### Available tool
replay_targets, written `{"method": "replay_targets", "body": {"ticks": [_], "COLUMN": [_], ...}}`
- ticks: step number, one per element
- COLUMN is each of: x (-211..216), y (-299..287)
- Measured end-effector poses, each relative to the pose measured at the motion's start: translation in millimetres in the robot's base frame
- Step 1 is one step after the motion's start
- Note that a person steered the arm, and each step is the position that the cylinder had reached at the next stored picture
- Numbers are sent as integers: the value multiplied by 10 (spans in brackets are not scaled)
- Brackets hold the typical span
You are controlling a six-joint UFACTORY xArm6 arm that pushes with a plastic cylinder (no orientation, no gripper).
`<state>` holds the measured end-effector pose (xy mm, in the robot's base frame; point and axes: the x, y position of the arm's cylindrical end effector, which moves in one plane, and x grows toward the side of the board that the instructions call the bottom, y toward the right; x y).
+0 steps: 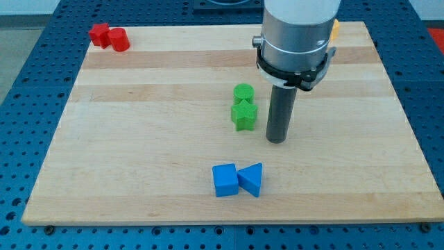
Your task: Separate the green star from the green circle
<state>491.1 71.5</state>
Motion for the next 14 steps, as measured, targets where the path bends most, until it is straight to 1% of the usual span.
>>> {"method": "replay_targets", "body": {"ticks": [1, 2, 3, 4, 5, 6, 8, 9, 10, 11, 13, 14], "x": [-3, -278, -717, -954, -955, -916, -474, -231, -231, -350, -858, -768], "y": [102, 514, 840, 863, 710, 689, 663, 346, -211, -607, -1323, -1439]}}
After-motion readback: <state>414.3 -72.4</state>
